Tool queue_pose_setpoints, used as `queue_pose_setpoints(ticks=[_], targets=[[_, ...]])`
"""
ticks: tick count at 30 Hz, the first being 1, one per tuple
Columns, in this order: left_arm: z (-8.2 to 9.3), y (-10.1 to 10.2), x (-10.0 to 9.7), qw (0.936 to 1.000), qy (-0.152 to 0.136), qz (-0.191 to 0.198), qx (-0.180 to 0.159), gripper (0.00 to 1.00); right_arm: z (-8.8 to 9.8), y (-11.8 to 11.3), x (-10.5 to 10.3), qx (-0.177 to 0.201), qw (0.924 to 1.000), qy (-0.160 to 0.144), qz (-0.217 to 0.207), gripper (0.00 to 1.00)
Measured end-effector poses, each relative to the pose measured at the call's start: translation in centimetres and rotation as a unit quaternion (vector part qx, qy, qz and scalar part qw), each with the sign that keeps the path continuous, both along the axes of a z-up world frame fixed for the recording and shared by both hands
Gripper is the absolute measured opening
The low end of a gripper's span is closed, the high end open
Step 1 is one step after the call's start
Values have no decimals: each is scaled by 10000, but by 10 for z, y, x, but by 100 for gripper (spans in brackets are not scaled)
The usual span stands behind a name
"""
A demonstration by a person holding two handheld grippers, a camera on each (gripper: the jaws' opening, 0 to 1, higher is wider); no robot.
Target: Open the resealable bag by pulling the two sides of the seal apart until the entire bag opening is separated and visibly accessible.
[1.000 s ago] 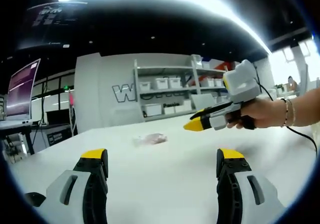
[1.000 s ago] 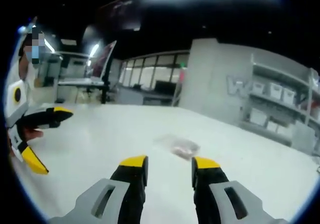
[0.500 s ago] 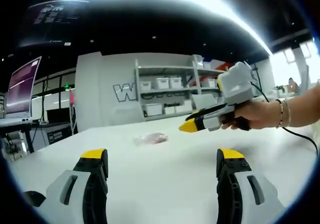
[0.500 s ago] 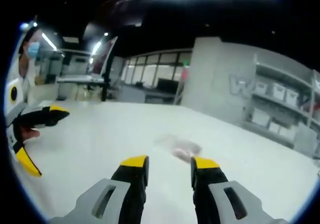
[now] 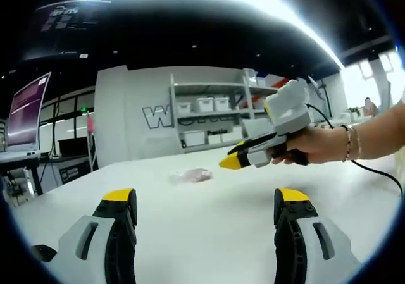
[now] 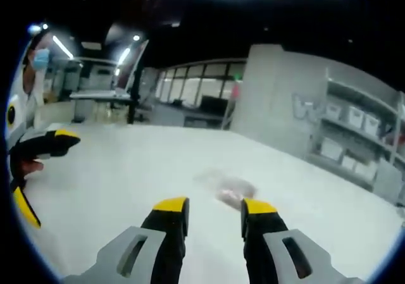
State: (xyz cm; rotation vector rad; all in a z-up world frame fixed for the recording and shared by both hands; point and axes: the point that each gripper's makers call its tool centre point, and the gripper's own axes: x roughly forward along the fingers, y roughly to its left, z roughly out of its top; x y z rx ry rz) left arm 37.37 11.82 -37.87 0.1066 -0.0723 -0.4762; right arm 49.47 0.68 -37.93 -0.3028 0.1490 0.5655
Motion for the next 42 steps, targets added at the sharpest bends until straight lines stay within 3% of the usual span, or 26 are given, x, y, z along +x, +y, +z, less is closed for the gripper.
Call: queue_pose_setpoints(ticks=[42], targets=[[-8, 2, -1, 10000, 18, -4, 45, 89, -14, 21, 45, -361, 9993, 91, 96, 29]])
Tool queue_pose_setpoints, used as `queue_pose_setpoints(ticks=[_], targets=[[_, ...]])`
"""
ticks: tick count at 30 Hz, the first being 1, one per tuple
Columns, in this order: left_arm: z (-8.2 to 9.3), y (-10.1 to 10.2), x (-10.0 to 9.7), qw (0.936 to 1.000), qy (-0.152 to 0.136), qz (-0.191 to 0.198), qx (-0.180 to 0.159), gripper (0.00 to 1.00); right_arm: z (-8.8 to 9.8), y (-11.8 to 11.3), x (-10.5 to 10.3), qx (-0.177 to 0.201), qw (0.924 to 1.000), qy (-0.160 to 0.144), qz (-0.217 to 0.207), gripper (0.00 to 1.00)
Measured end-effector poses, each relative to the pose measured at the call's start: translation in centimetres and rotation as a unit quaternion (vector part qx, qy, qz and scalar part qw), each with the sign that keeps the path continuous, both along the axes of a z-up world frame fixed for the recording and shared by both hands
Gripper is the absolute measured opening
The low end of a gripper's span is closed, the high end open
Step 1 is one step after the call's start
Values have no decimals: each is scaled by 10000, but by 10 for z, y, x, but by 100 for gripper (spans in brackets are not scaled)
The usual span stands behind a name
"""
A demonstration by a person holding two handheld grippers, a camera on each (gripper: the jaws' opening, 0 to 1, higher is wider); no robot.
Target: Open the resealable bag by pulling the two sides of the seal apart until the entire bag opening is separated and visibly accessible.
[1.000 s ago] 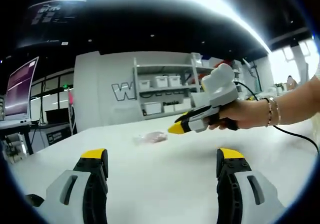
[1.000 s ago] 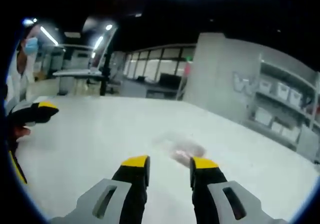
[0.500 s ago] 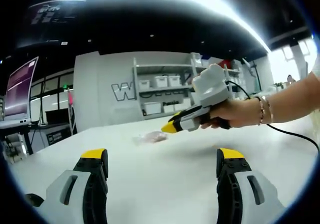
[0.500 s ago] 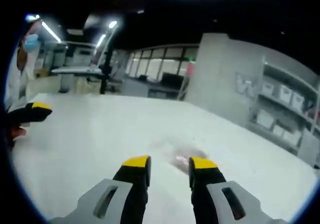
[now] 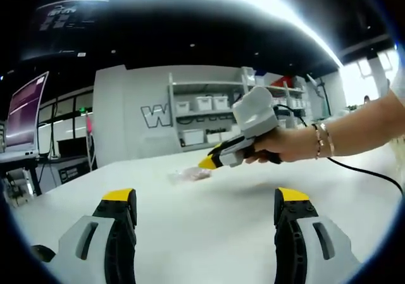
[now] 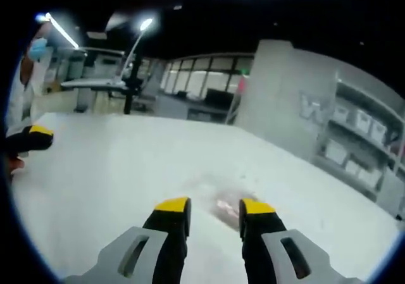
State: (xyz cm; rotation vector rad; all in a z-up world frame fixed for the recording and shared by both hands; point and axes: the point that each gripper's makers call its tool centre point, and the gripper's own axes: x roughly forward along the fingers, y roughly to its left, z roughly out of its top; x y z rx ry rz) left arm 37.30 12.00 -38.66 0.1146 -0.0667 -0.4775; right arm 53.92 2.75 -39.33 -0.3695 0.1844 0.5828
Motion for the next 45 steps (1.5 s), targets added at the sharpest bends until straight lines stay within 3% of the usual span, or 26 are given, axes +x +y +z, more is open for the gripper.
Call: queue_pose_setpoints(ticks=[21, 24, 31, 34, 38, 45], targets=[[-2, -6, 2, 10000, 1, -37, 90, 89, -7, 11, 22, -689, 9970, -145, 312, 30], [-2, -6, 2, 9999, -6, -54, 92, 89, -7, 15, 25, -1178, 9912, -382, 462, 30], [-1, -8, 2, 9999, -17, -76, 83, 89, -7, 26, 25, -1678, 9809, -659, 735, 29], [-1, -9, 2, 9999, -9, -98, 97, 89, -10, 30, 27, -2052, 9714, -816, 870, 29], [-1, -10, 2, 9999, -11, -116, 92, 89, -15, 33, 29, -2368, 9620, -921, 1002, 28], [0, -10, 1, 9999, -16, -143, 68, 89, -27, 33, 34, -2682, 9529, -910, 1083, 28]])
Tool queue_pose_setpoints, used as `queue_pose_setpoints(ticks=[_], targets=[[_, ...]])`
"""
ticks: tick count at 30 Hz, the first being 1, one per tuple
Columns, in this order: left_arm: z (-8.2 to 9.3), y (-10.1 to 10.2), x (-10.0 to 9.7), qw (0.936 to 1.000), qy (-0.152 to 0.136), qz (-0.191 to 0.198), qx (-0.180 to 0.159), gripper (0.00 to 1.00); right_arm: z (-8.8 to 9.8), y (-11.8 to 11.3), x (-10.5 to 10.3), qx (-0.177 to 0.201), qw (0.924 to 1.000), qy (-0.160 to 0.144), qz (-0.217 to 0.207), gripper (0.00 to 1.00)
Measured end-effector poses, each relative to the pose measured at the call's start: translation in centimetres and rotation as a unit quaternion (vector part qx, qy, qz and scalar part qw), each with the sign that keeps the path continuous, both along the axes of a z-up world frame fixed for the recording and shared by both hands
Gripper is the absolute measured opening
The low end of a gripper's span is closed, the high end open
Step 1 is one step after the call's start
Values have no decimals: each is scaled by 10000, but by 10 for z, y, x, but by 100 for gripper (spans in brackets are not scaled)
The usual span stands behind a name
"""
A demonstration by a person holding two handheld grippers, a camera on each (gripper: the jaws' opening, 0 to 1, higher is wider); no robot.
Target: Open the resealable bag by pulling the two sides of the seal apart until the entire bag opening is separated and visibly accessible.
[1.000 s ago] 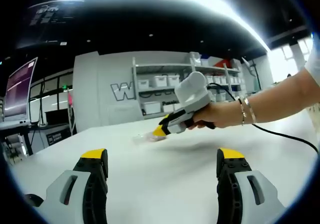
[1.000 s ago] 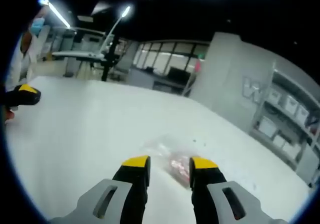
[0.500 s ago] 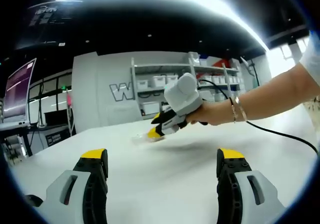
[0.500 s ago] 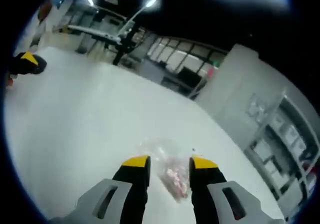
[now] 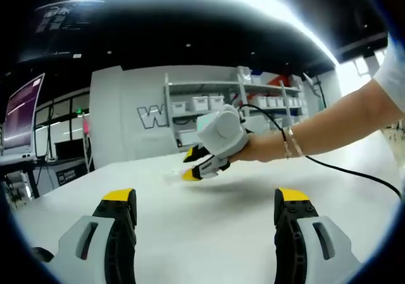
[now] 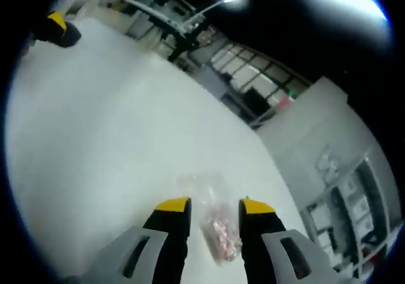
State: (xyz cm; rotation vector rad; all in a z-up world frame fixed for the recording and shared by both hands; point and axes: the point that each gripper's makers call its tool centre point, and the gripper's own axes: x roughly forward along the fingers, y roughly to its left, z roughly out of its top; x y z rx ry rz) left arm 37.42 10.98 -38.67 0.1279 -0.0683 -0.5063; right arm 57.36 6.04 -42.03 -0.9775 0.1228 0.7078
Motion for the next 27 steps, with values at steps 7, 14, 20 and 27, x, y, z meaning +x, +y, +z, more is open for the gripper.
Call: queue_pose_setpoints(ticks=[7, 14, 20, 27], targets=[[0, 1, 0, 10000, -16, -20, -40, 89, -8, 1, 3, -261, 9996, -21, 79, 28], [1, 1, 0, 10000, -28, -13, -67, 89, -12, 6, 9, -478, 9987, -110, 113, 27], [1, 2, -1, 10000, -38, -3, -66, 89, -13, 12, 21, -565, 9982, -200, 99, 25], [-1, 5, -2, 9999, 44, 37, -86, 91, -14, 17, 30, -510, 9985, -183, 54, 22]])
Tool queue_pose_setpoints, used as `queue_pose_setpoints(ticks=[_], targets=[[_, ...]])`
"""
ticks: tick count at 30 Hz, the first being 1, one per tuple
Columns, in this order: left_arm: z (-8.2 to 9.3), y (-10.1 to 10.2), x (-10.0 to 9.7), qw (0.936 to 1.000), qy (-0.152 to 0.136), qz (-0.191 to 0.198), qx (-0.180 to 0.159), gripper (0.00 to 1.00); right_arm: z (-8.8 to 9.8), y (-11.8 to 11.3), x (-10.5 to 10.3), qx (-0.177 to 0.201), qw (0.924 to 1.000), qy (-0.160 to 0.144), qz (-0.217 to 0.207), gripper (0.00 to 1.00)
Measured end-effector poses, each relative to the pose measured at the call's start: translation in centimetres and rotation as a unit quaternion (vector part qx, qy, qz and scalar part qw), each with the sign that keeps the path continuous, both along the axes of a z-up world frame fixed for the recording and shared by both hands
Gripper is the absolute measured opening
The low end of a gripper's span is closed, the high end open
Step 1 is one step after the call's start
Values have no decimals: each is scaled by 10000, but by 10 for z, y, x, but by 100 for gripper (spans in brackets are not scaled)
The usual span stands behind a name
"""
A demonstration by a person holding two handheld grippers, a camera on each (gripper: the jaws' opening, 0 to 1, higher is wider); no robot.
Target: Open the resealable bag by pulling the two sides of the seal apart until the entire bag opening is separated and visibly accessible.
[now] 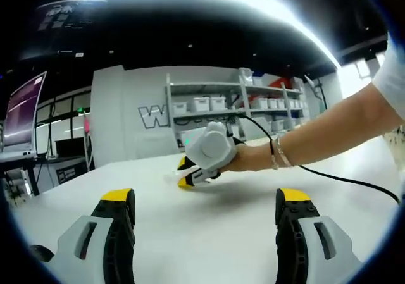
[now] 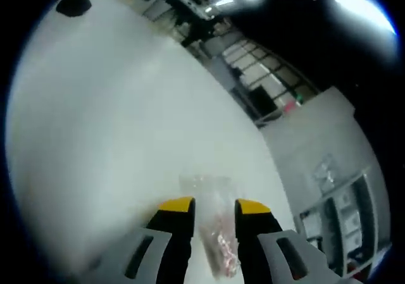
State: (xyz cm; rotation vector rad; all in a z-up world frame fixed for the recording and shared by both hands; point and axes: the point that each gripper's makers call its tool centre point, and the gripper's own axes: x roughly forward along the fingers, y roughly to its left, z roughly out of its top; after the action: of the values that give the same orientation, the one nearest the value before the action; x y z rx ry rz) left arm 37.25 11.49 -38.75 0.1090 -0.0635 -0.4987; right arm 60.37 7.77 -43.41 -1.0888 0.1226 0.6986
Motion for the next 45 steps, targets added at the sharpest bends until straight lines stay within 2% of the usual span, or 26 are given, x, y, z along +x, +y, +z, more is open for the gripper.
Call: queue_pose_setpoints(ticks=[4, 10, 13, 16, 21, 28, 31, 37, 40, 42, 45], targets=[[-1, 1, 0, 10000, 66, 30, -27, 92, -1, 2, 3, 34, 10000, 49, -33, 19], [-4, 0, -2, 9995, 321, 39, -10, 94, -5, 2, 3, 198, 9994, 232, -139, 12], [4, -7, -4, 9992, 392, -46, -3, 95, -8, 3, 2, 220, 9992, 293, -175, 8], [19, -11, -9, 9996, 268, -116, 55, 96, -11, -1, 5, 318, 9986, 365, -225, 0], [32, -4, -16, 9997, 203, -99, 68, 97, -9, -9, 3, 626, 9963, 432, -396, 0], [40, 8, -20, 9997, 190, 20, 156, 97, 12, -17, -4, 1211, 9905, 362, -547, 0], [45, 11, -22, 9997, 142, 47, 212, 97, 24, -24, -7, 1524, 9857, 337, -628, 0], [45, 12, -25, 9994, 192, 18, 303, 97, 44, -36, -20, 1774, 9816, 220, -669, 0], [45, 9, -28, 9992, 221, -39, 345, 97, 56, -42, -28, 2010, 9771, 148, -679, 0], [44, 8, -30, 9990, 231, -56, 388, 97, 63, -45, -24, 2131, 9745, 152, -682, 0], [45, 6, -32, 9989, 236, -74, 407, 97, 69, -49, -33, 2189, 9734, 90, -673, 0]])
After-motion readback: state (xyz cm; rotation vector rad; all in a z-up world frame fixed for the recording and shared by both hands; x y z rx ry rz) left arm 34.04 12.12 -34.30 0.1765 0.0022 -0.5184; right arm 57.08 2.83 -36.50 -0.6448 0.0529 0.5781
